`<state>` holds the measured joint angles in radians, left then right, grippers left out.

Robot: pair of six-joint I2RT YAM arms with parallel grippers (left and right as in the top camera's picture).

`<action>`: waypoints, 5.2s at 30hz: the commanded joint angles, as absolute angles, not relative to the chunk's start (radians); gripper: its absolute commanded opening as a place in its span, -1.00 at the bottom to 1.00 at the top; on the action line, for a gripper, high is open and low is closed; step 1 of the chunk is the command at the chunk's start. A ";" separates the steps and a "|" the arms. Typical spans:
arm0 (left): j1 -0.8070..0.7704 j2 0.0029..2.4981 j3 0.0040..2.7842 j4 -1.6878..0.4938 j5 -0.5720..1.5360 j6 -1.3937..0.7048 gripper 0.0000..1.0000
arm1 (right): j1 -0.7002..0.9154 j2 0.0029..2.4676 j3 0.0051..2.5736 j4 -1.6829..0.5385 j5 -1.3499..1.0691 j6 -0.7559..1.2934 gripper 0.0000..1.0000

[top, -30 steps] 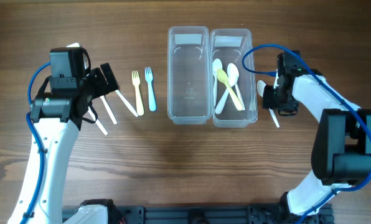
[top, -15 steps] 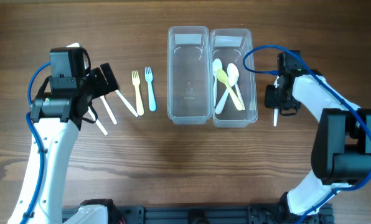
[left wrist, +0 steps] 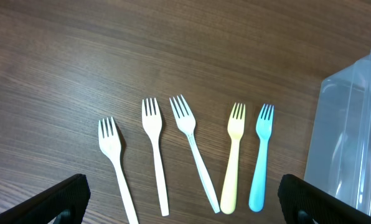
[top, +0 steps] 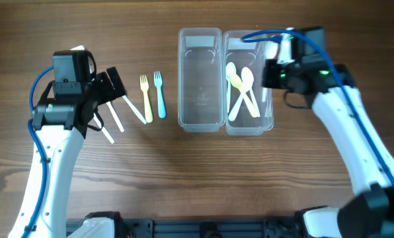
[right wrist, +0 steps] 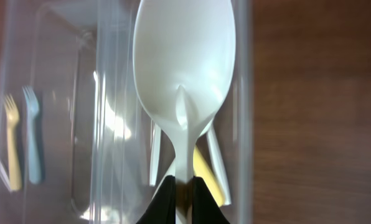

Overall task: Pack container
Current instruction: 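Raise the right gripper away to the right side, then grasp white forks with the left gripper and drop them in the left container, then grasp another white fork with the left gripper and place it in the left container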

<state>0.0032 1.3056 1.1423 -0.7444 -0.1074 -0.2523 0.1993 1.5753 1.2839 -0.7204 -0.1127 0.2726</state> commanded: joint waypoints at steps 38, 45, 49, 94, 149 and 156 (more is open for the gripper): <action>0.101 1.861 1.212 -0.666 -0.017 -0.239 0.43 | -0.295 1.782 1.359 -0.782 -0.105 0.164 0.99; 0.101 1.928 1.212 -0.639 -0.040 -0.239 0.05 | -0.295 1.782 1.350 -0.779 -0.105 0.164 0.99; 0.101 1.966 1.212 -0.634 -0.051 -0.239 -0.08 | -0.295 1.782 1.350 -0.780 -0.105 0.164 0.99; -0.292 1.878 1.946 -1.446 -0.230 -0.357 0.13 | -0.295 1.782 1.350 -0.802 -0.106 0.165 0.99; -0.561 1.908 1.763 -0.909 0.088 -0.378 0.30 | -0.295 1.782 1.350 -0.782 -0.132 0.163 0.99; -0.249 1.769 1.744 -1.189 -0.114 -0.375 0.18 | -0.295 1.782 1.350 -0.781 -0.132 0.164 0.99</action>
